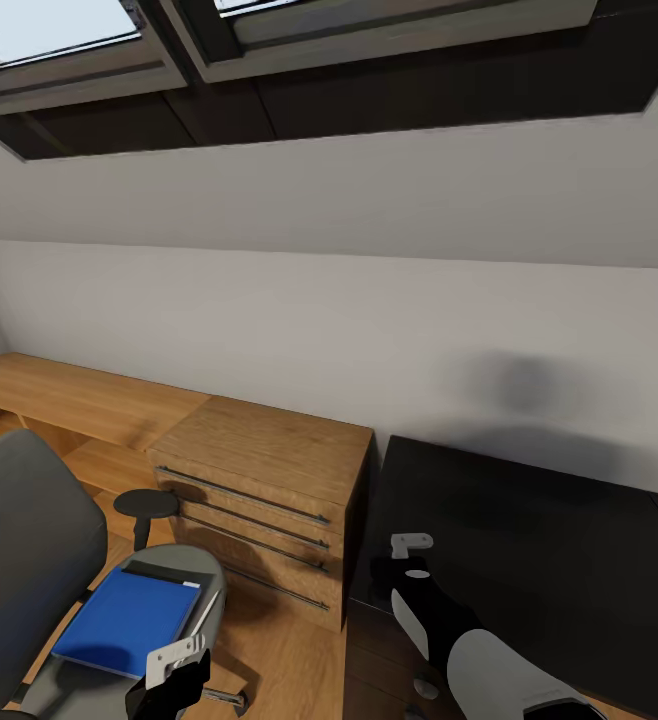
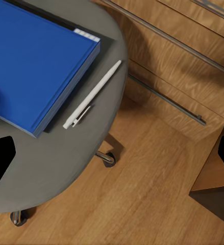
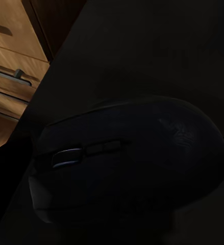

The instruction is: In the bedroom, organize the workspace by keeping the computer under the desk, ensuring the monitor is on the desk, placing the keyboard on the desk next to the monitor, placing the mouse on the desk next to the keyboard, moving the folder from the swivel chair onto the desk next to the mouse, stacking the notebook on top of the folder with the pen on top of the notebook, and positioning the swivel chair next to the desk.

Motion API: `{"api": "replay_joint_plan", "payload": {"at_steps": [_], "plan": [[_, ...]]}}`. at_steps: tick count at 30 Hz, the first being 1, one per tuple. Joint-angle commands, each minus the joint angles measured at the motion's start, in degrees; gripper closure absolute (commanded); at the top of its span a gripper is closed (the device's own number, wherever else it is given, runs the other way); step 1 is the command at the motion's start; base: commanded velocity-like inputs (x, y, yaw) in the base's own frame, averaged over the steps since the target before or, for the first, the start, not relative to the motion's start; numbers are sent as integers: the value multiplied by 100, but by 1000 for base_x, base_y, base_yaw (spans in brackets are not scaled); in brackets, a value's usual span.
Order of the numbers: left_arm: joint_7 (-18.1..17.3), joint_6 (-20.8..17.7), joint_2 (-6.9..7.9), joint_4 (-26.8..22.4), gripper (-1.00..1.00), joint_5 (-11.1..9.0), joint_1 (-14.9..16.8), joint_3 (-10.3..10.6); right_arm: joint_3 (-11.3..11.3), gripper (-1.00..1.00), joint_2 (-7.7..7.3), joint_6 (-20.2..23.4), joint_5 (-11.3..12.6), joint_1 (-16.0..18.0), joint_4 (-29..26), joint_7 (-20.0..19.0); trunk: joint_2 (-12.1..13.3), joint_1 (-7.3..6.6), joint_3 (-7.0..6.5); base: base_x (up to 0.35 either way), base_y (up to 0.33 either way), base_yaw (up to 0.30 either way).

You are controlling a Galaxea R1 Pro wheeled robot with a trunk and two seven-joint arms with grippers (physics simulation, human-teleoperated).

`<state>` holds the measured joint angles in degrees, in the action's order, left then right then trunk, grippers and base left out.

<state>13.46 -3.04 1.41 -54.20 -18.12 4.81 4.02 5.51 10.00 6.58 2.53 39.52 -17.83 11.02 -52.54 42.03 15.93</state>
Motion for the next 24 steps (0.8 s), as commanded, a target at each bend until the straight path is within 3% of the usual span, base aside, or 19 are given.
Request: {"api": "replay_joint_plan", "payload": {"at_steps": [1, 24], "plan": [[51, -21, 9, -12, -100, -42, 2, 29, 38, 100, 0, 37, 28, 3, -10, 41, -6, 1, 8, 0, 0, 0], [51, -21, 9, -12, -100, -42, 2, 29, 38, 100, 0, 34, 28, 3, -16, 13, -6, 1, 8, 0, 0, 0]]}}
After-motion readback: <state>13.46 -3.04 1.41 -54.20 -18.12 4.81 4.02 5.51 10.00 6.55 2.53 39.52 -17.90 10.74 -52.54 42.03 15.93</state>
